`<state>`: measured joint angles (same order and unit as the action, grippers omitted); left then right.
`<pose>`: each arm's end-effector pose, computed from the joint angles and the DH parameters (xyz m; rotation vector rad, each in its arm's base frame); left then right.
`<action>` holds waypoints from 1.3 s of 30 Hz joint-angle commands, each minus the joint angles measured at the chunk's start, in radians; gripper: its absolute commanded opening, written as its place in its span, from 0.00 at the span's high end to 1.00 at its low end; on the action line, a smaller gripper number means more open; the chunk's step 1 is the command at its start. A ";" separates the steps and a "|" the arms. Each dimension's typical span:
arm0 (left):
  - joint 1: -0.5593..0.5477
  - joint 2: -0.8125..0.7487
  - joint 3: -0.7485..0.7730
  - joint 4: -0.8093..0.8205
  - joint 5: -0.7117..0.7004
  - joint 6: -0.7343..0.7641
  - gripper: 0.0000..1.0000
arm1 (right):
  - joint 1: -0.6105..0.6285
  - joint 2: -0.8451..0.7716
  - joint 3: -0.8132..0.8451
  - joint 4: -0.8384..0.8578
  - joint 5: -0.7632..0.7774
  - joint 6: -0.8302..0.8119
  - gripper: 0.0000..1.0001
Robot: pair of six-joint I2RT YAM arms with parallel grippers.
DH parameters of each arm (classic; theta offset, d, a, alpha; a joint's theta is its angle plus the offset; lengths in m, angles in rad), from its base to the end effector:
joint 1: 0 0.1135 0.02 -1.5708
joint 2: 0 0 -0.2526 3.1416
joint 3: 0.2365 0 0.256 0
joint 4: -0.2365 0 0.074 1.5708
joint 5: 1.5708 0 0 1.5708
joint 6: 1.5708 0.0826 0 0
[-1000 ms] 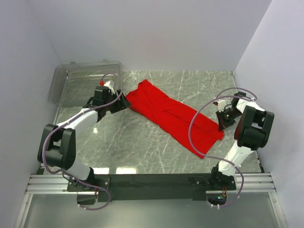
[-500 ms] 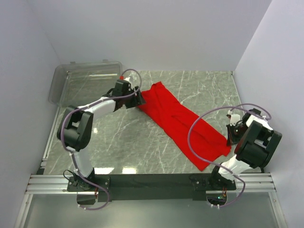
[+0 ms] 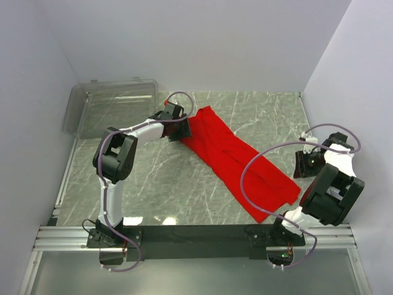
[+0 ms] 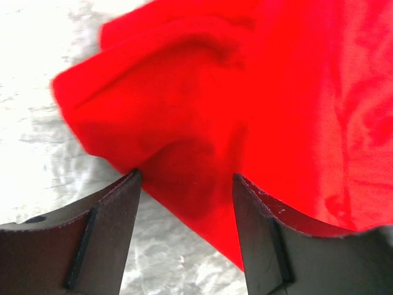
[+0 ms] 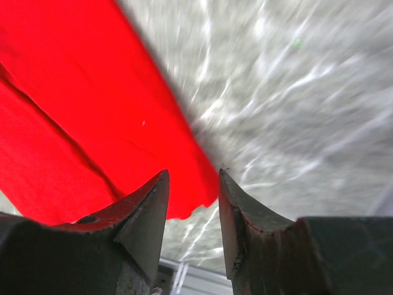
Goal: Fold and stack the t-shirts
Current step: Fold the tshirt
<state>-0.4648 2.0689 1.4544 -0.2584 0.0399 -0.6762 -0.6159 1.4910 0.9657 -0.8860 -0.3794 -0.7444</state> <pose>0.4269 -0.2177 0.1210 -0.2479 2.5101 -0.5380 0.2374 -0.1305 0.1436 -0.2201 2.7593 0.2741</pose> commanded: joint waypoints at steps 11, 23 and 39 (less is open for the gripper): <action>0.003 0.069 0.096 -0.065 -0.051 -0.017 0.37 | 0.039 -0.009 0.126 -0.062 -0.171 -0.001 0.55; 0.003 0.253 0.362 -0.110 -0.023 0.043 0.73 | 0.074 -0.015 0.134 -0.050 -0.236 0.028 0.54; 0.048 0.501 0.842 -0.036 0.046 -0.132 0.48 | 0.186 -0.052 0.061 0.028 -0.266 0.076 0.54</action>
<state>-0.4454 2.5858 2.2677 -0.3618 0.0578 -0.7364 -0.4641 1.4864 1.0412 -0.8951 -0.6334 -0.6880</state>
